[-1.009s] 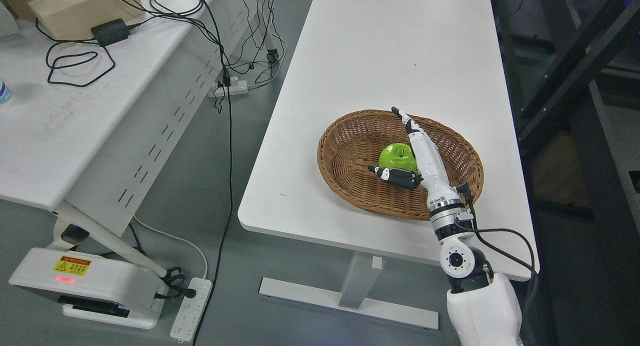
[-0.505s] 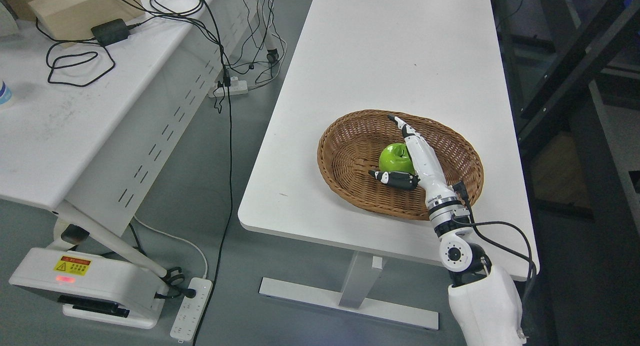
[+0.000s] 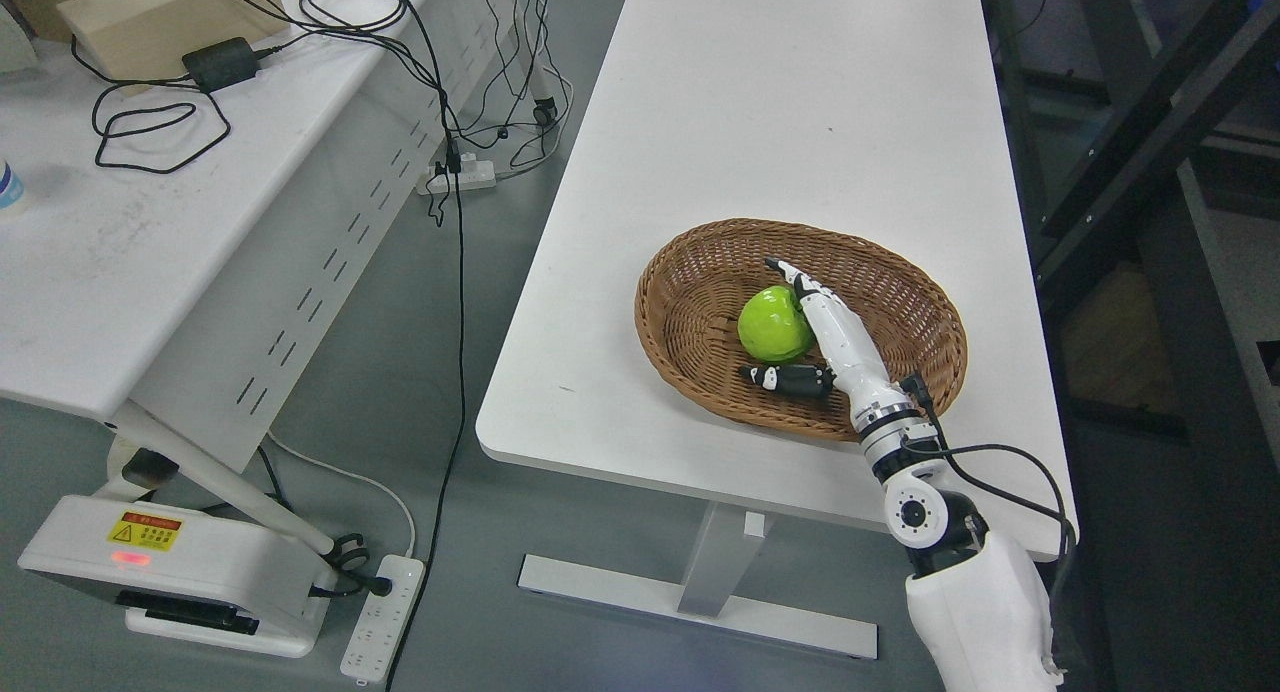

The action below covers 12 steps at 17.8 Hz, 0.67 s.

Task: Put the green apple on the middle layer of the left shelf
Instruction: 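Close the right hand around the green apple and lift it from the basket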

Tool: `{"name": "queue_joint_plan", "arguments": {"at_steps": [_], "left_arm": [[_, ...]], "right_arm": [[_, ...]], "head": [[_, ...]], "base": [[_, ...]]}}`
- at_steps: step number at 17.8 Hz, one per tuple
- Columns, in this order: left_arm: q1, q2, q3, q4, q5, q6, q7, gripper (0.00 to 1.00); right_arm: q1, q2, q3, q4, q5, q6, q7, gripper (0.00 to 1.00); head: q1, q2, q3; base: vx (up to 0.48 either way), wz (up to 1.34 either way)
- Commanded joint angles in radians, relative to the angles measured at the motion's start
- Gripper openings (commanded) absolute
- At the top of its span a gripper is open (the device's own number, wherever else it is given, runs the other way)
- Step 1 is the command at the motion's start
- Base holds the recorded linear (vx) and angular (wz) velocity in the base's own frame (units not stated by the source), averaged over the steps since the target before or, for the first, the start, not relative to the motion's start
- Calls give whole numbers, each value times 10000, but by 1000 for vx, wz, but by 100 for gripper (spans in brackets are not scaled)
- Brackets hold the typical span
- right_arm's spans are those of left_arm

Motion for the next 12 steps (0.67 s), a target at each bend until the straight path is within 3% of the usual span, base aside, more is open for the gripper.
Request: {"name": "queue_joint_plan", "arguments": {"at_steps": [1,7,8,10,12], "left_arm": [[0,175,0,0,1,1,0,100],[0,175,0,0,1,16,0,100],[0,175,0,0,1,1,0,100],[0,175,0,0,1,16,0,100],[0,175,0,0,1,16,0,100]], "right_arm": [[19,-114,41,302,-7,41,-494,61],[65,-68,-67,211,-84,164,-1354,33],[80,-68,-82,119,-84,164,-1584,27],[263,-83,-128,-385,-84,103,-2288,2],[523,-114,-280,-1074,-99,-49,-3315,0]], "head": [[0,0,0],[0,0,0],[0,0,0],[0,0,0],[0,0,0]], "base": [[0,0],[0,0],[0,0],[0,0],[0,0]]}}
